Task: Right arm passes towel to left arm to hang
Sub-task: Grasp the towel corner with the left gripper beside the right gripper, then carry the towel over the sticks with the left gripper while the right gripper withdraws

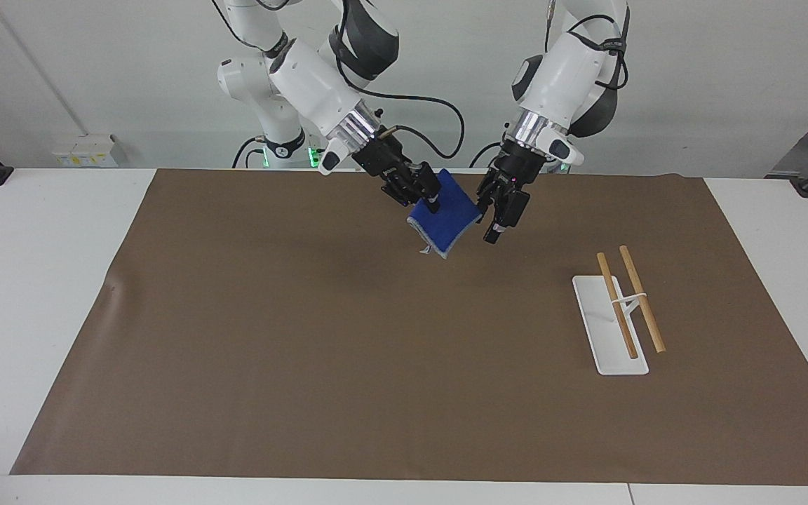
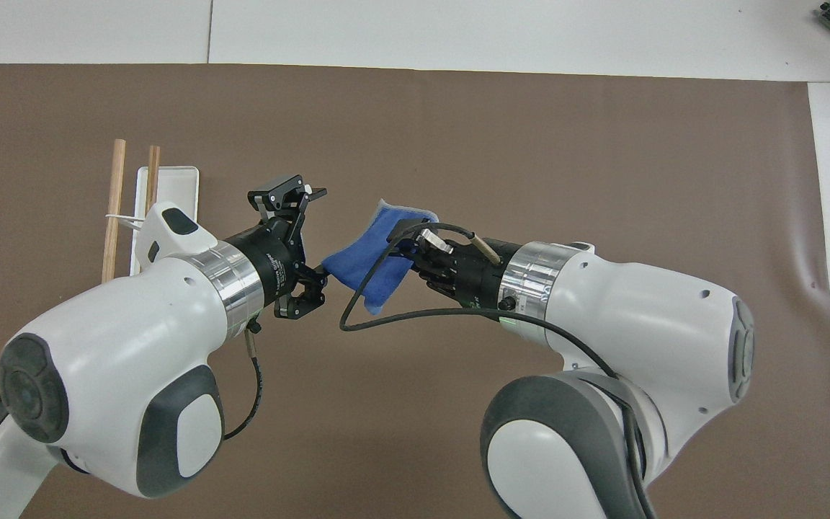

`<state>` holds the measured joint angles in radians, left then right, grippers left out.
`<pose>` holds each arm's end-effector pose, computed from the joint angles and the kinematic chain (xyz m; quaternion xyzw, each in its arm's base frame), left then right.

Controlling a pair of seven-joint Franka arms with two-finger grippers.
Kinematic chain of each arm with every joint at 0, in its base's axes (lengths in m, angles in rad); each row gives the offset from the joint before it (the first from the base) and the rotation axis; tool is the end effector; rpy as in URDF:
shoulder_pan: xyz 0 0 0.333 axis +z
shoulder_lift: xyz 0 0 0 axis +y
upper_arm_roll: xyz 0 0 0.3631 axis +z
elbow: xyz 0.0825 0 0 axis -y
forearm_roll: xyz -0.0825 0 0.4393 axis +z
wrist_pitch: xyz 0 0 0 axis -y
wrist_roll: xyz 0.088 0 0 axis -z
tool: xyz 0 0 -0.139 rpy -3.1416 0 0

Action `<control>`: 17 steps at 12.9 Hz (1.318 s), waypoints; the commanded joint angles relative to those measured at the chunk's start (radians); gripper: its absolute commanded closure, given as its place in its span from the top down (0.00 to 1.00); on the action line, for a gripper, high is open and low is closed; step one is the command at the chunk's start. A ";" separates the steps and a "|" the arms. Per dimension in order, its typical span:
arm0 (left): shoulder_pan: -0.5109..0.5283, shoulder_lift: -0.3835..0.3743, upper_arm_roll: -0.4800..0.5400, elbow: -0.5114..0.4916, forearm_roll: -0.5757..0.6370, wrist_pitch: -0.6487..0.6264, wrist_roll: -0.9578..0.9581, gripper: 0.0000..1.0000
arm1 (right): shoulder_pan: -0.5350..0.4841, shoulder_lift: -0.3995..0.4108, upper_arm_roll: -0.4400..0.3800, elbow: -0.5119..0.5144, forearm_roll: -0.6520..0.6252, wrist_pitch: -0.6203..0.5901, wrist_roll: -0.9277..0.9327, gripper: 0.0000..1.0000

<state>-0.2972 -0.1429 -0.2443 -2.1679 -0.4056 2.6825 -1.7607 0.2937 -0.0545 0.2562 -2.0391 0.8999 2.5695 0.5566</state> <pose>0.5285 -0.3159 0.5256 0.6833 0.6456 0.0140 0.3407 0.5512 0.3420 0.5309 -0.8637 0.2838 -0.0514 0.4133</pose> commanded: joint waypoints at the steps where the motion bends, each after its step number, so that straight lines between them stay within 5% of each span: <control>1: -0.023 0.005 0.013 -0.004 -0.019 0.020 0.001 0.92 | -0.013 -0.002 0.001 0.011 0.022 -0.029 0.006 0.00; 3: -0.034 0.003 0.013 -0.006 -0.019 0.008 0.016 0.80 | -0.013 -0.002 0.001 0.011 0.022 -0.029 0.006 0.00; 9: -0.068 -0.001 0.013 -0.013 -0.018 -0.023 0.179 0.68 | -0.013 -0.002 0.001 0.011 0.022 -0.029 0.006 0.00; 17: -0.057 -0.007 0.016 -0.012 -0.018 -0.096 0.444 0.26 | -0.013 -0.002 0.001 0.008 0.020 -0.029 0.003 0.00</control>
<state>-0.3493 -0.1382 -0.2389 -2.1712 -0.4057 2.6030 -1.3670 0.2935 -0.0545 0.2559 -2.0391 0.8999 2.5695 0.5566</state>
